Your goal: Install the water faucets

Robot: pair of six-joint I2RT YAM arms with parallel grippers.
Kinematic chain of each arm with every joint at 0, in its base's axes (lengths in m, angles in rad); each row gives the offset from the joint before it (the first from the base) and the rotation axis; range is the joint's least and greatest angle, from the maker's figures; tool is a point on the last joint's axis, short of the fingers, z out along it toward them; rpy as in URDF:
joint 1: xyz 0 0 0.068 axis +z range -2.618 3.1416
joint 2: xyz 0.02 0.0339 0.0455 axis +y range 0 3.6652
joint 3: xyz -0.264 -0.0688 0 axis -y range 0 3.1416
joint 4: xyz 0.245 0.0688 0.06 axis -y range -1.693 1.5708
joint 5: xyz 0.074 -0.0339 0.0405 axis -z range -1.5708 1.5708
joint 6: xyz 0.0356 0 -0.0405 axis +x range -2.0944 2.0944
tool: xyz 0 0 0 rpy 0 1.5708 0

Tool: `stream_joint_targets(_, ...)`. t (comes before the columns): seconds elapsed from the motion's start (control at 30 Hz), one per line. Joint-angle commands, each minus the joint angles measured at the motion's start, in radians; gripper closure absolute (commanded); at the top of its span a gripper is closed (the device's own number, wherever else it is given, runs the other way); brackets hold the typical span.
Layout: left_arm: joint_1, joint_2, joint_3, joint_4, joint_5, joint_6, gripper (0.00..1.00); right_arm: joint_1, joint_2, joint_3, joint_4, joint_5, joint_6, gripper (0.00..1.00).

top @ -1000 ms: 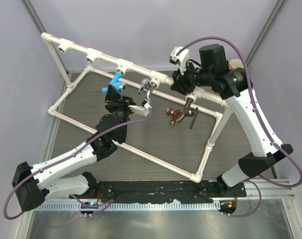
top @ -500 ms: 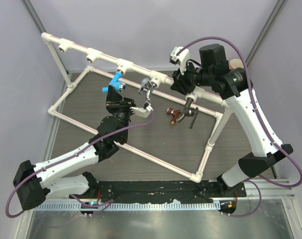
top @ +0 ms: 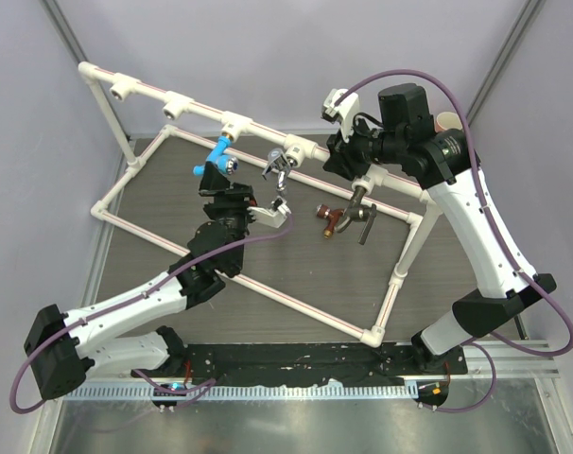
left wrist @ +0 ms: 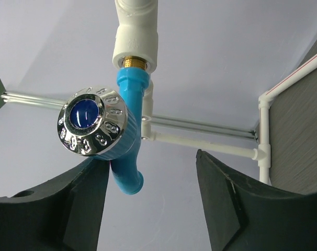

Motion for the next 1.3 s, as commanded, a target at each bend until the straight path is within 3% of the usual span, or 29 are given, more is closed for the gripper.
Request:
stream_joint_targets(0.0, -0.025, 0.026, -0.028, -0.146, 0.116, -0.07, 0.29, 0.004, -0.02, -0.014, 0.022, -0.024, 0.061, 0.99)
stream_joint_targets(0.57, -0.031, -0.078, 0.004, -0.176, 0.189, -0.301, 0.06, 0.004, -0.017, -0.014, 0.024, -0.024, 0.063, 0.99)
stream_joint_targets(1.2, -0.03, -0.327, 0.083, -0.408, 0.286, -0.72, 0.0, 0.004, -0.015, -0.013, 0.022, -0.024, 0.064, 0.99)
stream_joint_targets(1.27, -0.022, -0.348, 0.132, -0.465, 0.294, -0.852, 0.0, 0.004, -0.017, -0.011, 0.022, -0.023, 0.066, 0.99)
